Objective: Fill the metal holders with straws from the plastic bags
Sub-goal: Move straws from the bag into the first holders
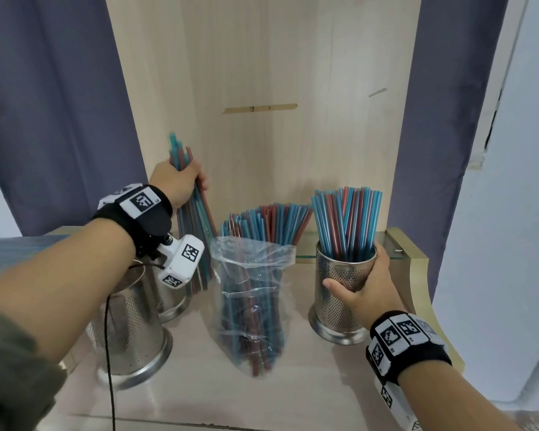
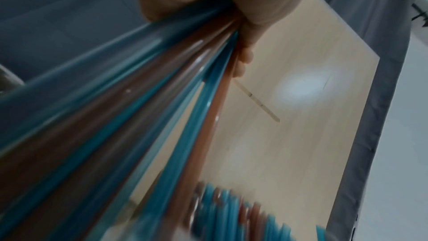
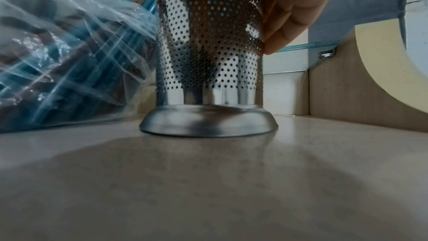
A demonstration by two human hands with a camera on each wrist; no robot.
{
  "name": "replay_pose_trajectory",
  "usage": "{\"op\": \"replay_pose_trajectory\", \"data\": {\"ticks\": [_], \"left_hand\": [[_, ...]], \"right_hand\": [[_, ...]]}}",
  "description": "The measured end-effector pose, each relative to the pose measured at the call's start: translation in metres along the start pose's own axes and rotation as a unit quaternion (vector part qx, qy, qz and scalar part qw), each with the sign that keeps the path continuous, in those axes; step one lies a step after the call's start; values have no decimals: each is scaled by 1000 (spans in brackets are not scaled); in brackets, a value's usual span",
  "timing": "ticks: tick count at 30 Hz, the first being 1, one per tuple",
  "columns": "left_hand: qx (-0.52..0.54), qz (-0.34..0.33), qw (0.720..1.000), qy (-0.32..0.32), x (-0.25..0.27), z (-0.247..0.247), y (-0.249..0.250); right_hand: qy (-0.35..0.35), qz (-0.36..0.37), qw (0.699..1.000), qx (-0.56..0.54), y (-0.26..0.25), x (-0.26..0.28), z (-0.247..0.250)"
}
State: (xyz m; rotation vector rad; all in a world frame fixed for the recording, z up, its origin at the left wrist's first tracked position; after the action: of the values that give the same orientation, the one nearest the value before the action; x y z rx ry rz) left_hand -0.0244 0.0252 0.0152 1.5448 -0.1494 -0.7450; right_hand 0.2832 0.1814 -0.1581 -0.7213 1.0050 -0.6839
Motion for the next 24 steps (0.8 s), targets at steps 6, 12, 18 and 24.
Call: {"op": "replay_pose_trajectory", "data": {"ticks": [6, 12, 18, 24], "left_hand": [[82, -63, 993, 55, -24, 23, 46], [259, -79, 961, 60, -32, 43, 98], [349, -54, 931, -92, 11, -3, 129], [372, -26, 921, -110, 48, -90, 118]], "right_hand": [[-2, 1, 1000, -4, -2, 0, 0], [-1, 3, 1000, -3, 0, 1, 0], [-9, -10, 1000, -3, 2, 1, 0], [-13, -19, 1000, 2, 2, 1, -1]]}}
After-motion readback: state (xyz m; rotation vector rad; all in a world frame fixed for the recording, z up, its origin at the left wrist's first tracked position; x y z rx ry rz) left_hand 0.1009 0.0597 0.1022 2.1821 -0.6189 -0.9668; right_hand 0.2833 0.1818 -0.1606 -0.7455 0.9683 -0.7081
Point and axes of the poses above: each hand's wrist, its own x-axis away from the middle knuckle, its own z-axis out of the back of the hand, y = z × x, the point moved 4 cm from there along -x, towards the middle knuckle, and after that the axes turned 3 degrees about z, right-handed, at the moved point
